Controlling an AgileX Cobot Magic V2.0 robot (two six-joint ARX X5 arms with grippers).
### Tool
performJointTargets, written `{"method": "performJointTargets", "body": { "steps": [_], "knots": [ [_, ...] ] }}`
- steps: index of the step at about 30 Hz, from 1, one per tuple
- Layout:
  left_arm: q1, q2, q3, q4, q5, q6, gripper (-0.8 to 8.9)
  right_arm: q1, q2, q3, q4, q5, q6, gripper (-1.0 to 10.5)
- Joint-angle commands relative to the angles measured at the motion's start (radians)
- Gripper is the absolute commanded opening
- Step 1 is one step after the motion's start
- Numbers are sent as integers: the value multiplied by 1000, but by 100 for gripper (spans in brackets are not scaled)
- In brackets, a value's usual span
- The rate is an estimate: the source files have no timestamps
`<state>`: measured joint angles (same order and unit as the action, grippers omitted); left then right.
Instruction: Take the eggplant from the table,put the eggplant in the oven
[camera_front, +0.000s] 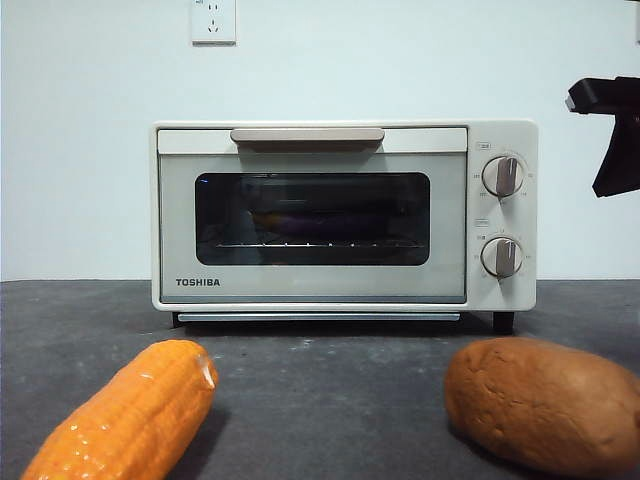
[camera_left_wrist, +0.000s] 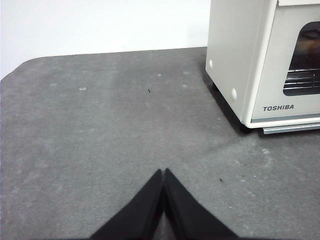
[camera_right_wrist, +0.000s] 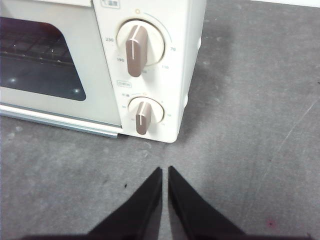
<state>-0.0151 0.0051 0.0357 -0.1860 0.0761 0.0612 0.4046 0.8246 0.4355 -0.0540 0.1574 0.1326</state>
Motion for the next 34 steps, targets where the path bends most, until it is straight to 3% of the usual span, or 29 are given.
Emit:
{"method": "performJointTargets", "body": {
  "steps": [1, 2, 4, 9, 15, 24, 31, 34],
  "knots": [
    [3, -2, -13, -1, -2, 5, 6, 4, -58, 4, -2, 28, 5, 4],
    [3, -2, -13, -1, -2, 5, 6, 4, -111, 4, -13, 50, -4, 4],
    [3, -2, -13, -1, -2, 5, 6, 3, -238, 4, -13, 112, -89, 4],
    [3, -2, -13, -1, -2, 5, 6, -123, -592, 2, -27, 119, -170, 4],
    [3, -2, -13, -1, -2, 5, 6, -276, -724, -16, -167, 56, -171, 4],
    [3, -2, -13, -1, -2, 5, 6, -392, -764, -254, -155, -172, -169, 4],
    [3, -2, -13, -1, -2, 5, 6, -391, -766, -410, -157, -187, -81, 4],
    [3, -2, -13, -1, -2, 5, 6, -391, -778, -415, -117, -183, -83, 4]
  ]
}}
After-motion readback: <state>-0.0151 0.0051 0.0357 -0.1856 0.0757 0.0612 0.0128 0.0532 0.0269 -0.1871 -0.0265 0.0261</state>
